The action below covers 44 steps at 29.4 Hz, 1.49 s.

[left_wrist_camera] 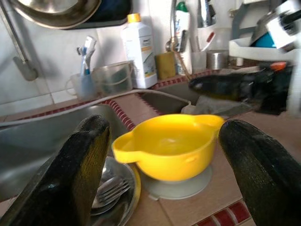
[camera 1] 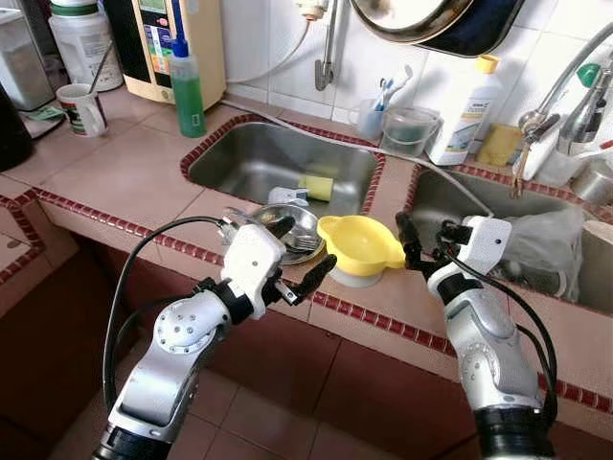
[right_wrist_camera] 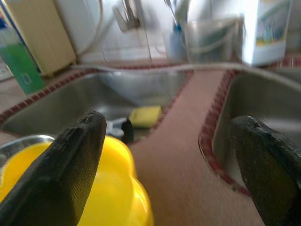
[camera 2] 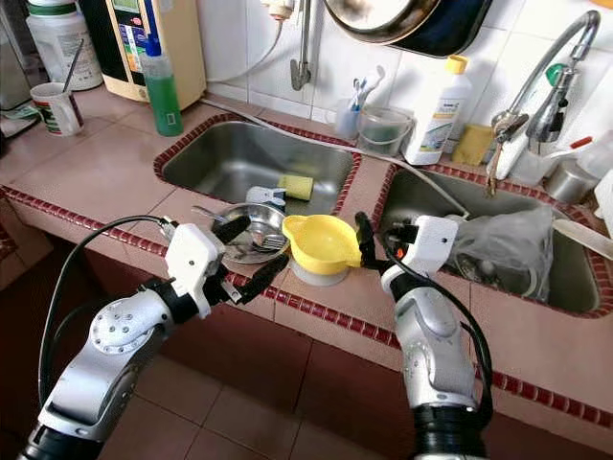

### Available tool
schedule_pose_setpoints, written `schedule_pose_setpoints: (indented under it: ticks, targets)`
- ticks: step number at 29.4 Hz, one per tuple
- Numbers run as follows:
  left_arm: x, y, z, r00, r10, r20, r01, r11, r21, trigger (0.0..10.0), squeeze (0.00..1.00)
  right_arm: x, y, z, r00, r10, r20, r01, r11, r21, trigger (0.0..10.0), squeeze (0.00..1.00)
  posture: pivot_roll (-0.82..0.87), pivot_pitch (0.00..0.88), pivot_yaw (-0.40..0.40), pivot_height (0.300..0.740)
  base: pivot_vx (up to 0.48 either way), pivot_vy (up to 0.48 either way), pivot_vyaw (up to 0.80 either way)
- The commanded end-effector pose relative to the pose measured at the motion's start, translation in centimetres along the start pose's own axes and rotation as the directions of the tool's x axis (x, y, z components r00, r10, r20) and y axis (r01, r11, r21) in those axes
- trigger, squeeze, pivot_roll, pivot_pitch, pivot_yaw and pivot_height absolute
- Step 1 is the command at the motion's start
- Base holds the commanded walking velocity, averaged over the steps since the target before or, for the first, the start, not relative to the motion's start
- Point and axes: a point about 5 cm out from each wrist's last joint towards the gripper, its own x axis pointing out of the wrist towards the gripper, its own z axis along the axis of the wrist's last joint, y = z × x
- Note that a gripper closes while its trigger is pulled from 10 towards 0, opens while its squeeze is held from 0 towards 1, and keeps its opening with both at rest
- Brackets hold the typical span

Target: Kitchen organization

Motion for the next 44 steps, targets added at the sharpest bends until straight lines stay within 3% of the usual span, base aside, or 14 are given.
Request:
schedule_pose_setpoints:
  ticks: [1, 6, 14, 26, 35, 38, 44]
  targets:
    - [0.2, -0.5, 0.5, 1.000, -0.024, 0.012, 0.024, 1.000, 0.003, 10.0, 0.00, 0.3, -0.5, 0.0, 1.000, -0.010, -0.028, 0.010, 1.000, 0.028, 10.0, 0.00, 0.11, 0.000, -0.073, 0.740, 0.000, 0.000, 0.00]
    - [0.4, -0.8, 0.7, 0.999, -0.038, 0.022, 0.038, 0.999, 0.001, 10.0, 0.00, 1.1, -0.9, -0.2, 0.995, 0.017, -0.101, -0.010, 0.998, 0.067, 10.0, 0.00, 0.11, 0.000, -0.078, 0.740, 0.000, 0.000, 0.00]
    - [0.6, -1.7, 1.1, 0.998, -0.060, 0.034, 0.060, 0.998, 0.001, 10.0, 0.00, 1.7, -1.5, 0.0, 0.981, 0.081, -0.175, -0.073, 0.996, 0.049, 10.0, 0.00, 0.11, 0.000, -0.084, 0.740, 0.000, 0.000, 0.00]
    - [0.8, -1.7, 1.7, 0.997, -0.046, 0.057, 0.046, 0.999, -0.006, 10.0, 0.00, 1.9, -2.7, 0.3, 0.894, 0.269, -0.358, -0.271, 0.962, 0.047, 10.0, 0.00, 0.11, 0.000, -0.108, 0.740, 0.000, 0.000, 0.00]
    - [0.8, -2.3, 2.1, 0.994, -0.085, 0.073, 0.086, 0.996, -0.013, 10.0, 0.00, 2.7, -3.3, 1.7, 0.890, 0.316, -0.330, -0.285, 0.948, 0.140, 10.0, 0.00, 0.11, 0.000, -0.115, 0.740, 0.000, 0.000, 0.00]
    - [0.4, -3.3, 1.4, 0.988, -0.149, 0.037, 0.150, 0.988, -0.024, 10.0, 0.00, 3.3, -3.3, 2.2, 0.890, 0.322, -0.321, -0.286, 0.945, 0.157, 10.0, 0.00, 0.12, 0.000, -0.116, 0.740, 0.000, 0.000, 0.00]
    - [0.2, -3.7, 0.7, 0.987, -0.162, -0.017, 0.161, 0.986, -0.050, 10.0, 0.00, 3.9, -3.0, 2.4, 0.885, 0.338, -0.320, -0.293, 0.939, 0.182, 10.0, 0.00, 0.12, 0.000, -0.111, 0.740, 0.000, 0.000, 0.00]
